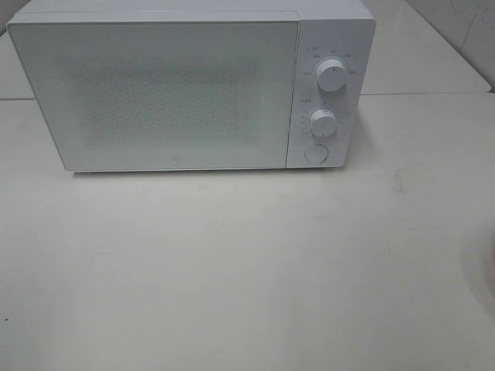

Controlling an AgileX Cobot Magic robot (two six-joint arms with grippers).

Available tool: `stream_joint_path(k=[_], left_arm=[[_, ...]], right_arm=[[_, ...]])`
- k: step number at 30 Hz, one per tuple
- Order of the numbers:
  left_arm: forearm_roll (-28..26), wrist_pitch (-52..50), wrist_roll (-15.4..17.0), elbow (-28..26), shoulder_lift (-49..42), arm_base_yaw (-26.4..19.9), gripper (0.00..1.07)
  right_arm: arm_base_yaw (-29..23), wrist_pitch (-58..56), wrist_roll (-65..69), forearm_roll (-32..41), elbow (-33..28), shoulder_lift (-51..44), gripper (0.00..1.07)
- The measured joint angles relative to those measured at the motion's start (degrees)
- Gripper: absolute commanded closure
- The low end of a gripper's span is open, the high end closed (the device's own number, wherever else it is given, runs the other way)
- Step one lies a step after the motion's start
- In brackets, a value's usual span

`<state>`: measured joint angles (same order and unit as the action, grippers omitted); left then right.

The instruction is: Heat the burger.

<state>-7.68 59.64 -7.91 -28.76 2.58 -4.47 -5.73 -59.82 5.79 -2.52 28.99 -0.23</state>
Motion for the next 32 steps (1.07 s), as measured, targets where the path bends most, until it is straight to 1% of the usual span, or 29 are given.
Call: stream_joint_path(k=[4, 32], left_arm=[[-0.9, -0.1, 0.0, 0.0, -2.8, 0.0, 0.06], [-1.1, -0.1, 0.0, 0.0, -2.8, 0.0, 0.06]], right_arm=[[0.0, 0.0, 0.0, 0.0, 0.0, 0.0, 0.31], [0.0, 0.0, 0.0, 0.0, 0.0, 0.0, 0.31]])
